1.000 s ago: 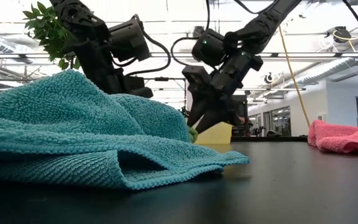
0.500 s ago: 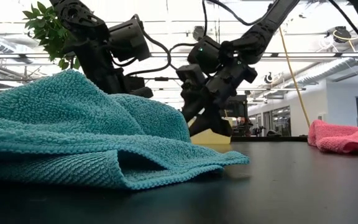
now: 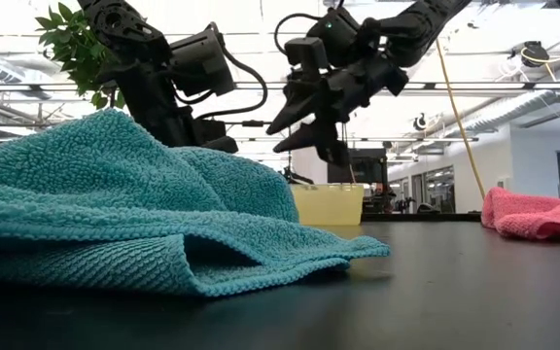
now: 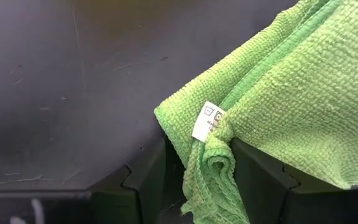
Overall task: Fold microfiber towels
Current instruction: Fold the green microfiber cloth
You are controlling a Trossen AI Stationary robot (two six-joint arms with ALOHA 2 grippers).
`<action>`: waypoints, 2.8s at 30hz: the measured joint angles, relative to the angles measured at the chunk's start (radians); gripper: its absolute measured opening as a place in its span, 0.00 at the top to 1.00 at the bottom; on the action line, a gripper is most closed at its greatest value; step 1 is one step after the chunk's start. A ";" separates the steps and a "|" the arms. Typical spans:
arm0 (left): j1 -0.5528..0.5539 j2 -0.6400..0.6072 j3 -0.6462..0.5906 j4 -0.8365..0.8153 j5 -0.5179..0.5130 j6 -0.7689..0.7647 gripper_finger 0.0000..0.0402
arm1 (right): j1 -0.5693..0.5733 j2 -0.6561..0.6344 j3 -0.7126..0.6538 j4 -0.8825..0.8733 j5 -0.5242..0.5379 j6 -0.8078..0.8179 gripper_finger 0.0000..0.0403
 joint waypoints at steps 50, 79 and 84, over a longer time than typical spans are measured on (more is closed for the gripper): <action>-0.032 0.098 0.000 0.263 -0.005 0.058 0.55 | 0.101 0.071 -0.051 -0.194 0.230 -0.026 1.00; -0.032 0.088 0.086 0.247 -0.009 0.145 0.55 | 0.108 -0.026 -0.181 -0.149 0.311 -0.089 1.00; -0.035 0.022 0.106 0.231 -0.026 0.139 0.55 | 0.107 -0.027 -0.219 -0.068 0.306 -0.051 1.00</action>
